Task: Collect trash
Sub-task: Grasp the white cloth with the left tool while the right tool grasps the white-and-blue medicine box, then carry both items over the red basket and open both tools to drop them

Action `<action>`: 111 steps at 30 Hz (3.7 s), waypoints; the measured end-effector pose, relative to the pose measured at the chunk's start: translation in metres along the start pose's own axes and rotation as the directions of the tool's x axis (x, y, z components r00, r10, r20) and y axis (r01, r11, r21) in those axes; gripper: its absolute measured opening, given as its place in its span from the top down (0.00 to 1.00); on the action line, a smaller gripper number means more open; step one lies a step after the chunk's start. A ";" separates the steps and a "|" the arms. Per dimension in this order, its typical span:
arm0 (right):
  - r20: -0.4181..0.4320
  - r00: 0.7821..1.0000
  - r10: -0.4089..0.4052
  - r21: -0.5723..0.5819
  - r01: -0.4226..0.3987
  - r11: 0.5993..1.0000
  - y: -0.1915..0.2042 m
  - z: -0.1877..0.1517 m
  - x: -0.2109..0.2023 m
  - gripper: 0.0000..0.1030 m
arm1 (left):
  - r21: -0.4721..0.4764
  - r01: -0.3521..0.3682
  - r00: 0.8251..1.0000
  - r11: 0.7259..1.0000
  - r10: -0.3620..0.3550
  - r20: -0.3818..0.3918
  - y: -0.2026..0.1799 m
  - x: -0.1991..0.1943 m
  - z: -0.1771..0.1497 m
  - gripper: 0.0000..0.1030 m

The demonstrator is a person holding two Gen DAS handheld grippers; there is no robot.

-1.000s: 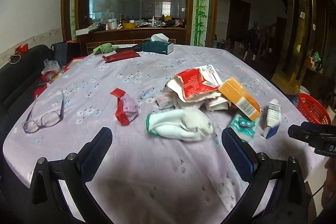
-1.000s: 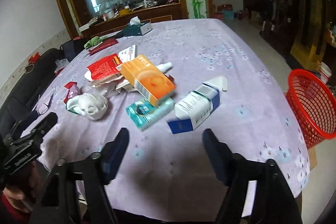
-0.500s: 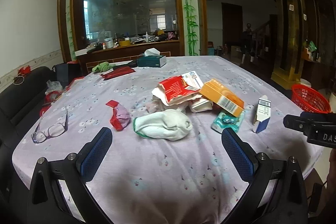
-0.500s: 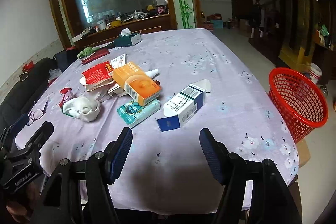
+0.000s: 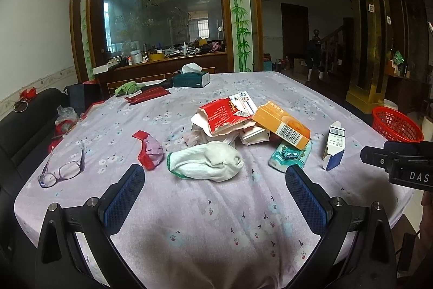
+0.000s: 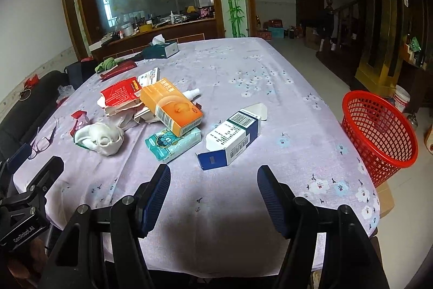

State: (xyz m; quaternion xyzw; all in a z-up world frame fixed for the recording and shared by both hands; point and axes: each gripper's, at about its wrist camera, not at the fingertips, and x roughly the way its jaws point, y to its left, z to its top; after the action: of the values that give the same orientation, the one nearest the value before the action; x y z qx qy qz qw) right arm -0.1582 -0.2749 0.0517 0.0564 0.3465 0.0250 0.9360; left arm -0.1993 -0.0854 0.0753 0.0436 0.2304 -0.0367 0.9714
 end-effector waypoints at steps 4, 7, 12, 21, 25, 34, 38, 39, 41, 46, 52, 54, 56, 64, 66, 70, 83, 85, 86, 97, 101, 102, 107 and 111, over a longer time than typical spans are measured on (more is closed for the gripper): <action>0.000 1.000 -0.003 -0.002 0.003 1.000 0.000 0.000 0.000 0.31 | 0.002 0.002 1.000 1.000 -0.002 0.002 0.001 0.000 -0.002 0.00; 0.001 1.000 -0.008 -0.005 0.008 1.000 0.001 0.000 0.000 0.31 | -0.001 0.002 1.000 1.000 -0.002 0.001 0.000 0.000 -0.001 0.00; 0.000 1.000 -0.012 -0.008 0.012 1.000 0.001 -0.001 0.000 0.31 | 0.000 0.004 1.000 1.000 -0.004 -0.001 0.001 0.000 -0.002 0.00; -0.005 1.000 -0.018 -0.010 0.018 1.000 0.002 -0.001 0.001 0.31 | 0.000 0.017 1.000 1.000 -0.017 -0.016 0.001 0.002 -0.006 0.00; -0.009 1.000 -0.018 -0.011 0.018 1.000 0.002 -0.002 0.002 0.31 | 0.003 0.019 1.000 1.000 -0.019 -0.021 0.001 0.003 -0.007 0.00; -0.019 1.000 -0.013 -0.012 0.013 1.000 0.001 -0.002 0.003 0.31 | 0.005 0.022 0.999 1.000 -0.022 -0.027 0.003 0.003 -0.005 0.00; -0.026 1.000 -0.006 -0.002 0.006 1.000 -0.002 -0.001 0.002 0.31 | 0.034 0.028 0.999 0.999 -0.027 -0.036 0.007 0.006 -0.002 0.00; -0.026 1.000 -0.007 0.001 0.007 1.000 -0.003 0.000 0.002 0.31 | 0.038 0.026 0.999 0.999 -0.024 -0.036 0.010 0.007 0.000 0.00; -0.028 1.000 -0.006 0.009 0.006 1.000 -0.005 0.001 0.003 0.31 | 0.041 0.027 0.999 0.999 -0.025 -0.041 0.019 0.009 0.005 0.00; -0.046 0.999 0.011 0.034 -0.010 0.999 -0.010 0.003 0.006 0.31 | 0.024 0.080 0.992 0.997 -0.077 -0.103 0.048 0.034 0.019 0.00; -0.071 0.996 0.052 0.086 -0.046 0.995 -0.021 0.010 0.010 0.31 | 0.007 0.168 0.962 0.986 -0.163 -0.218 0.065 0.085 0.029 0.00; -0.086 0.993 0.076 0.108 -0.067 0.992 -0.026 0.014 0.013 0.31 | 0.007 0.193 0.953 0.981 -0.186 -0.239 0.067 0.097 0.030 0.00; -0.102 0.990 0.102 0.135 -0.087 0.987 -0.032 0.017 0.017 0.31 | 0.005 0.235 0.935 0.972 -0.225 -0.275 0.065 0.109 0.030 0.00; -0.165 0.976 0.143 0.235 -0.102 0.967 -0.046 0.033 0.050 0.31 | 0.085 0.278 0.922 0.957 -0.241 -0.304 0.024 0.118 0.024 0.00; -0.189 0.971 0.149 0.250 -0.099 0.963 -0.045 0.039 0.064 0.31 | 0.105 0.244 0.927 0.964 -0.200 -0.318 0.014 0.123 0.023 0.00; -0.232 0.967 0.110 0.244 -0.052 0.969 -0.035 0.048 0.088 0.31 | 0.118 0.184 0.932 0.976 -0.134 -0.337 0.006 0.135 0.021 0.01; -0.300 0.954 0.025 0.213 0.041 0.976 -0.040 0.039 0.108 0.54 | -0.015 0.215 0.916 0.976 -0.207 -0.344 0.025 0.134 0.020 0.71; -0.284 0.958 0.034 0.215 0.029 0.976 -0.042 0.038 0.100 0.54 | -0.049 0.232 0.917 0.971 -0.235 -0.321 0.030 0.127 0.022 0.71; -0.275 0.961 0.030 0.208 0.029 0.978 -0.041 0.038 0.097 0.54 | -0.055 0.239 0.918 0.970 -0.244 -0.313 0.030 0.122 0.022 0.71; -0.138 0.988 0.068 0.244 -0.032 0.969 -0.072 0.044 0.039 0.54 | -0.055 0.405 0.883 0.913 -0.405 -0.236 -0.004 0.082 0.062 0.71; -0.086 0.996 0.033 0.281 -0.008 0.960 -0.107 0.048 0.014 0.54 | -0.026 0.492 0.842 0.870 -0.483 -0.240 -0.043 0.079 0.078 0.71; -0.074 0.997 0.024 0.293 -0.001 0.956 -0.119 0.050 0.008 0.54 | -0.015 0.521 0.826 0.853 -0.509 -0.243 -0.058 0.079 0.083 0.71; -0.033 0.999 -0.020 0.365 0.030 0.931 -0.175 0.055 -0.016 0.54 | 0.008 0.629 0.751 0.778 -0.604 -0.267 -0.127 0.081 0.099 0.70; -0.019 0.997 -0.078 0.417 0.079 0.906 -0.222 0.058 -0.028 0.54 | 0.016 0.700 0.683 0.714 -0.664 -0.305 -0.193 0.093 0.112 0.70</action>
State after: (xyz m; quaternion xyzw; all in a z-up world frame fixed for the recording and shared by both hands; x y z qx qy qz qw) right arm -0.1401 -0.5030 0.0857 0.2409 0.3469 -0.0872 0.9022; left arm -0.0846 -0.2931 0.1196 0.0231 0.3605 -0.4047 0.8401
